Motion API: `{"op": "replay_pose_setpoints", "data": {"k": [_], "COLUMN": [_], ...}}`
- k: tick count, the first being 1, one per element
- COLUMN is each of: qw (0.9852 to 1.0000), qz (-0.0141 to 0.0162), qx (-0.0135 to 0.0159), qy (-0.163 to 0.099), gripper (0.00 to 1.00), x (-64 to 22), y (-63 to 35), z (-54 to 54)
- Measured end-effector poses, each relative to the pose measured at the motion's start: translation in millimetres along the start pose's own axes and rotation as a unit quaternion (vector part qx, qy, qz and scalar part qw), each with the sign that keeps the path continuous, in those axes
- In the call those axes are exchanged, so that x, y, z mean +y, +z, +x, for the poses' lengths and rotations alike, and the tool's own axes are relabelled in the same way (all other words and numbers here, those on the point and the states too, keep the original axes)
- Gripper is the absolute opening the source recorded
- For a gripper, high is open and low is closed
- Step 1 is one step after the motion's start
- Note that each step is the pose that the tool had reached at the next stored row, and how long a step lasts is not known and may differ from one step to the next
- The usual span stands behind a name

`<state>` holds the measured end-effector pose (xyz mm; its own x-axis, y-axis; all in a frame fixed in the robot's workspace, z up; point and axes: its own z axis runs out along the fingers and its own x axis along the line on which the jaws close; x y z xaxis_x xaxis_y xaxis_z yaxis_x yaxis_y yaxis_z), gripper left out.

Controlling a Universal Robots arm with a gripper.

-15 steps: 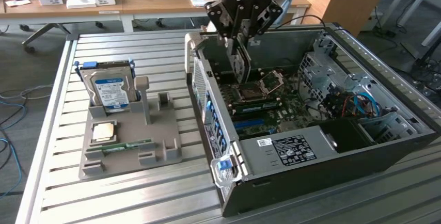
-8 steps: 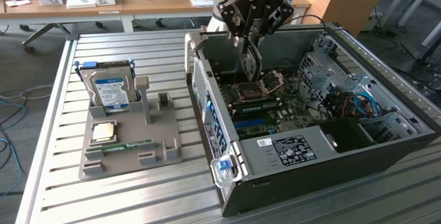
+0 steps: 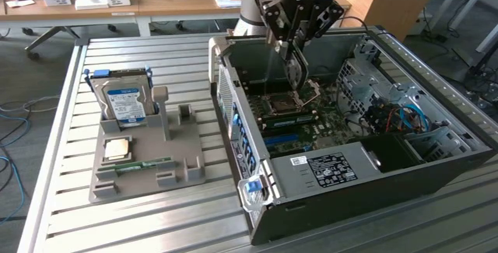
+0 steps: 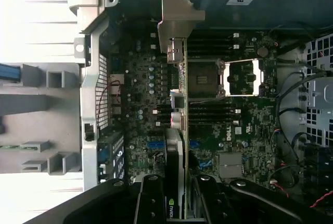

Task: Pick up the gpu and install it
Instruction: 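Pick up the gpu and move the gpu toward the slot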

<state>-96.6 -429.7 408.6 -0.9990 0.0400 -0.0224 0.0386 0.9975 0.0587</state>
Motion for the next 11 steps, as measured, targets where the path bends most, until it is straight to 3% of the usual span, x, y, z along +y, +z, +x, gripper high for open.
{"op": "replay_pose_setpoints", "data": {"k": [11], "qw": [1.0000], "qz": [-0.0006], "qx": [0.0000], "qy": [0.000], "gripper": [0.27], "x": [1.2], "y": [0.6], "z": [-24.2]}}
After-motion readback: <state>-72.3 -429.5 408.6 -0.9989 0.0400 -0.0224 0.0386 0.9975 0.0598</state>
